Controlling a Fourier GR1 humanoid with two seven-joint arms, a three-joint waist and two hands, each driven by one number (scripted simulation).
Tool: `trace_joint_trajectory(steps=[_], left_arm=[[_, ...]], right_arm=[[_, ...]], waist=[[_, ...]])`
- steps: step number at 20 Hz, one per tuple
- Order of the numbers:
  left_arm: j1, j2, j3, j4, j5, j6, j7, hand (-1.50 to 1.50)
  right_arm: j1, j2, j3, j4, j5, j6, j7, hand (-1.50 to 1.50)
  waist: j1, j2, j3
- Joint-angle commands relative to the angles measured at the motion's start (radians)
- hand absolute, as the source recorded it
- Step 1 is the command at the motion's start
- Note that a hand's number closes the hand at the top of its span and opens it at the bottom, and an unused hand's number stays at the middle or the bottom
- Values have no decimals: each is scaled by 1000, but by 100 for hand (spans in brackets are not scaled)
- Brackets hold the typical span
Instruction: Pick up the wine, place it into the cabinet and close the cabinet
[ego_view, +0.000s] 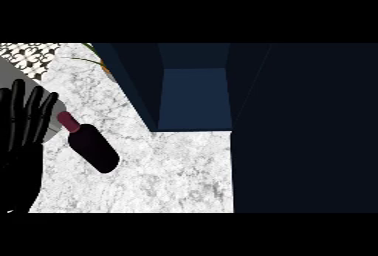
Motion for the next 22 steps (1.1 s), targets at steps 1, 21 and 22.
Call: trace_joint_trajectory(steps=[1, 21, 22], left_arm=[[-77, 27, 53, 99, 30, -23, 3, -150], [-490, 81, 207, 502, 372, 71, 406, -150], [-470, 53, 187, 465, 361, 96, 407, -150]], right_arm=[[-11, 1, -27, -6, 0, -1, 6, -150], [185, -46, -16, -205, -288, 200, 195, -150], [107, -63, -52, -259, -317, 138, 314, -150]], waist=[[9, 9, -8], [8, 8, -8], [10, 8, -8]])
